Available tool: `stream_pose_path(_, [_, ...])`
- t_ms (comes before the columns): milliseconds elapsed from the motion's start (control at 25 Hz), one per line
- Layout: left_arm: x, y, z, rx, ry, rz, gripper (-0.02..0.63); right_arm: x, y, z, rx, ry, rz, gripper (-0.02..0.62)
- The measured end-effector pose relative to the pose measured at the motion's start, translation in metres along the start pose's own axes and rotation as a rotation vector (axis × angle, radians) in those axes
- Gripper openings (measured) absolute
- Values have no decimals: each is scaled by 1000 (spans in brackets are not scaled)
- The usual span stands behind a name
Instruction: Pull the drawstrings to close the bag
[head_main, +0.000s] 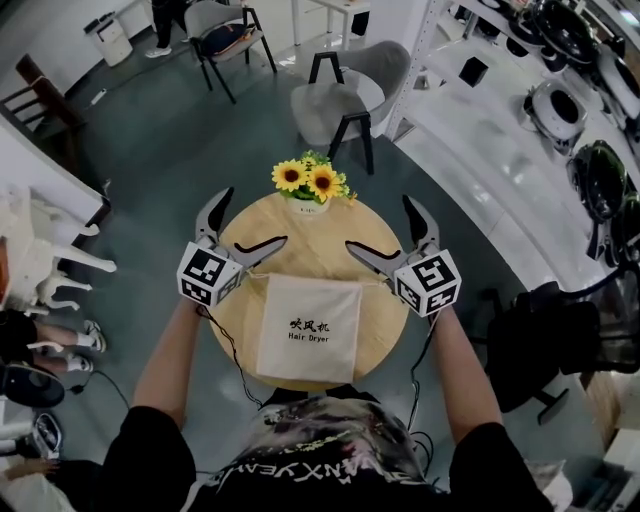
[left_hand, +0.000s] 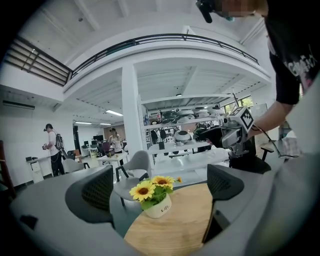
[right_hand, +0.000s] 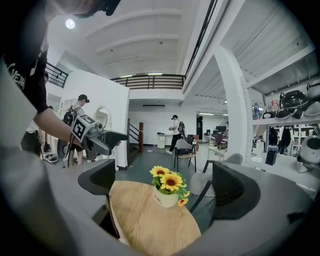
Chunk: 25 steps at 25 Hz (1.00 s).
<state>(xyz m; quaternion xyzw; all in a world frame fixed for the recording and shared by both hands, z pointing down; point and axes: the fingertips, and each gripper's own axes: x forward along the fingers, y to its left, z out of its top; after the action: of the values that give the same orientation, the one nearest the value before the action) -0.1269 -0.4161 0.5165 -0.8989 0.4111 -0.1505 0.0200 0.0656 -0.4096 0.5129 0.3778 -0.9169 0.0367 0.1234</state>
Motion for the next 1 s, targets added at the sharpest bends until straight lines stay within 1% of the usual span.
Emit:
stream_pose_path(440, [7,-8,-53,-31,89,-30,584,10,-1,-59,16,108,31,584])
stream_pose_path(640, [9,-13,-88,-41,163,-63,584,12,6,-94,-12,193,83,584])
stream_pose_path(800, [11,-20,-121,-38,233,-96,584,11,12,-128,-32,264,134,584])
stream_pose_path(1000, [11,-26,-154,-32,301,-131,584,9,20,-163,-48,341,187,584])
